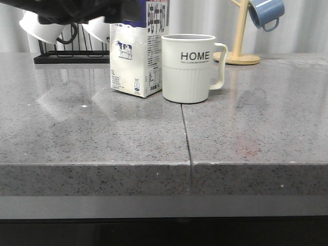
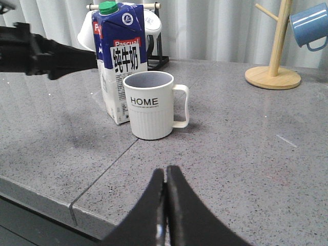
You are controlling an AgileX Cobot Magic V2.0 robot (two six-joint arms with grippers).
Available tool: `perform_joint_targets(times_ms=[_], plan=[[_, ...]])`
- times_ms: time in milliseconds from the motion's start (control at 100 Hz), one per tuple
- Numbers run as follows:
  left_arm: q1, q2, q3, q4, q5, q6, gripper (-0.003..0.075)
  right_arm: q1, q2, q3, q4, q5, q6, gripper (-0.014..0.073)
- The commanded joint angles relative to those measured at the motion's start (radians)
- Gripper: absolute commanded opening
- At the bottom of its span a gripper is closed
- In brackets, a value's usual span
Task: Place milk next to cup
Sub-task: 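Open the left gripper and withdraw it from the carton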
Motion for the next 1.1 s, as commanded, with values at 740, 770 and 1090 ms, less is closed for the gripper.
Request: perform_joint_targets(times_ms=[740,770,1090], plan=[[0.491,-0.728,0.337,0.067,0.282,-0.002,-0.0020,-0.001,0.014,-0.027,-0.006,-0.073,0.000,-0.0065],[0.496,-0.757,0.350,0.067,0.295,-0.002,-0.0020,-0.001,0.014,-0.027,-0.006,-0.073,0.000,-0.0065],[0.529,-1.063,0.471,0.110,0.463,-0.002,-0.0020,-0.001,0.014,-0.027,-0.006,-0.073,0.000,-0.0065]])
